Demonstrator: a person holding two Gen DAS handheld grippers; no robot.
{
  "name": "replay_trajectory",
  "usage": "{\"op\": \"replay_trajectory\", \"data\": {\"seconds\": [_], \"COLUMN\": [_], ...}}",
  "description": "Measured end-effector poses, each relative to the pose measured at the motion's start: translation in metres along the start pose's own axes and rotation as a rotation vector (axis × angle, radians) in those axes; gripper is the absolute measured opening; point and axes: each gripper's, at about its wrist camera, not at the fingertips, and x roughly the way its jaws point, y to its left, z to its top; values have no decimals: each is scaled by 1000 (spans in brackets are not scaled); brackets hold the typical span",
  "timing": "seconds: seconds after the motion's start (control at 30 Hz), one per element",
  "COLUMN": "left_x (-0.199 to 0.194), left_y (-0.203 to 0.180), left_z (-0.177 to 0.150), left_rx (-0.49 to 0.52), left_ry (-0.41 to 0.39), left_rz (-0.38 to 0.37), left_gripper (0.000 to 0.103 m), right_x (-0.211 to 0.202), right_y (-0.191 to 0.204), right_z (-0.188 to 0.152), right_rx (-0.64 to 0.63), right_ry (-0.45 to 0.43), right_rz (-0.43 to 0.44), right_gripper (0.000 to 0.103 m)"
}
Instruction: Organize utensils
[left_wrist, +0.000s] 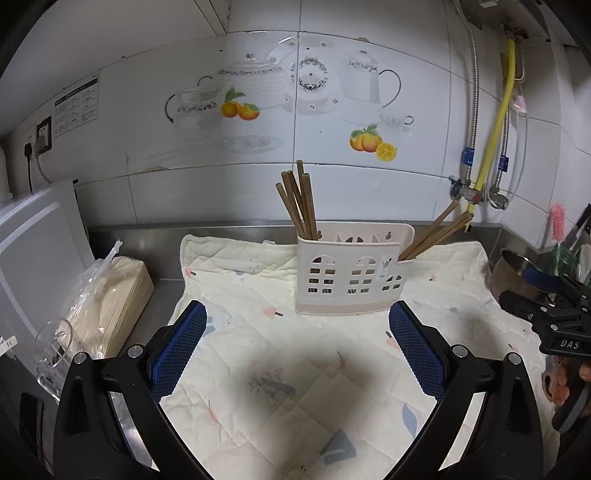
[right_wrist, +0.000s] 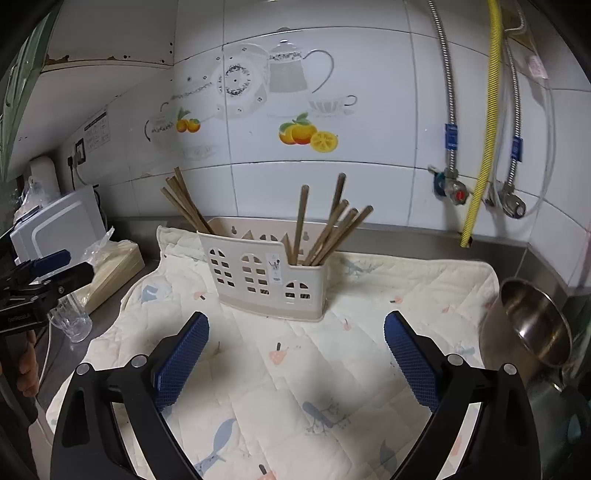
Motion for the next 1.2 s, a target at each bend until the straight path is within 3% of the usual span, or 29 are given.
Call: {"op": "replay_trajectory", "data": {"seconds": [1.2], "left_x": [-7], "left_y": [2], "left_z": [-22], "left_rx": [12], "left_ry": [51], "left_rz": [-9], "left_gripper": [98], "right_x": [-11], "right_y": [7], "right_z": [-17], "right_rx": [28], "right_ry": [15], "right_rz": [-11], "right_gripper": [93]}}
